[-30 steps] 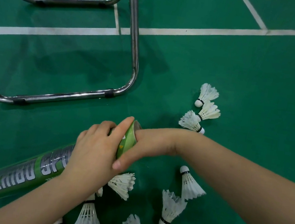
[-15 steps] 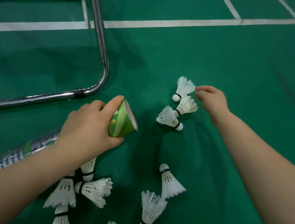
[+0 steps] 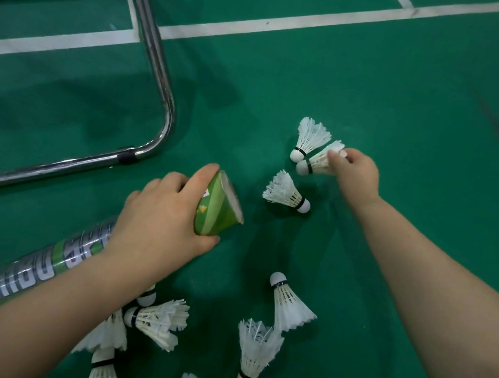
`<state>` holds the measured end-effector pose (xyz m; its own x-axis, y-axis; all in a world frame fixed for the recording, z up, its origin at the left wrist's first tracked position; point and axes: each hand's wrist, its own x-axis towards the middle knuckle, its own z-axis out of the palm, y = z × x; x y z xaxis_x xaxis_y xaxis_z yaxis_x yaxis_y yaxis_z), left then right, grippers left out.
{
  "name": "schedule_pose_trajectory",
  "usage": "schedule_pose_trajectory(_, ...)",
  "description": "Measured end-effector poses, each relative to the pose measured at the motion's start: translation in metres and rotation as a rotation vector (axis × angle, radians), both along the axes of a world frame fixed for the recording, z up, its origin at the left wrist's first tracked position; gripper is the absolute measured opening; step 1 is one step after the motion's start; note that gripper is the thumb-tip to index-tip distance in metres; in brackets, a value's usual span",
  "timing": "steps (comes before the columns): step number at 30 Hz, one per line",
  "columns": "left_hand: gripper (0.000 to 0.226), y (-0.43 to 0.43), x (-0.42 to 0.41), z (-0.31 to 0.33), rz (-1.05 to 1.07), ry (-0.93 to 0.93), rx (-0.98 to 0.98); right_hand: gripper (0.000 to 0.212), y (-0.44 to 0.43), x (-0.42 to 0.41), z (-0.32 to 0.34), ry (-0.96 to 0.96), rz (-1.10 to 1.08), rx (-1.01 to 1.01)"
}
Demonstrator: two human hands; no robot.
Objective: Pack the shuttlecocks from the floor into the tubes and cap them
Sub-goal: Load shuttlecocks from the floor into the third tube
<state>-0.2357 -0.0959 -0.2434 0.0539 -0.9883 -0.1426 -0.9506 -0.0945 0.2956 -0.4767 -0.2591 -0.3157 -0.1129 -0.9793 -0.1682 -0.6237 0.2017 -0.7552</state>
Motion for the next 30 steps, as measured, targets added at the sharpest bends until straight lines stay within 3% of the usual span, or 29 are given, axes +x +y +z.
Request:
schedule_pose_trajectory(5, 0.094, 0.003, 0.0, 0.001, 0.002, 0.004, -0.019, 0.039, 0.023, 0.011, 0.044, -0.089, -0.052, -0.176)
schedule_pose_trajectory(8, 0.094, 0.009, 0.0, 0.004, -0.008, 0.002, -0.029, 0.039, 0.051, 0.03, 0.068, -0.191, 0.03, -0.251)
schedule_pose_trajectory(16, 0.096, 0.018, -0.003, 0.013, 0.0, 0.024, -0.032, 0.045, 0.123, 0.092, 0.072, -0.289, 0.369, -0.111)
schedule_pose_trajectory(18, 0.097, 0.022, -0.001, 0.015, 0.023, 0.036, -0.033, 0.042, 0.131, 0.098, 0.075, -0.313, 0.44, -0.047)
schedule_pose_trajectory(22, 0.097, 0.029, 0.002, 0.02, 0.032, 0.054, -0.047, 0.055, 0.135, 0.099, 0.085, -0.459, 0.608, 0.229)
schedule_pose_trajectory(26, 0.096, 0.036, 0.005, 0.027, 0.025, 0.075, -0.068, 0.057, 0.121, 0.089, 0.109, -0.402, 0.847, 0.569)
schedule_pose_trajectory(30, 0.095, 0.041, 0.003, 0.036, -0.001, 0.112, -0.111, 0.042, 0.111, 0.086, 0.133, -0.377, 1.069, 0.762)
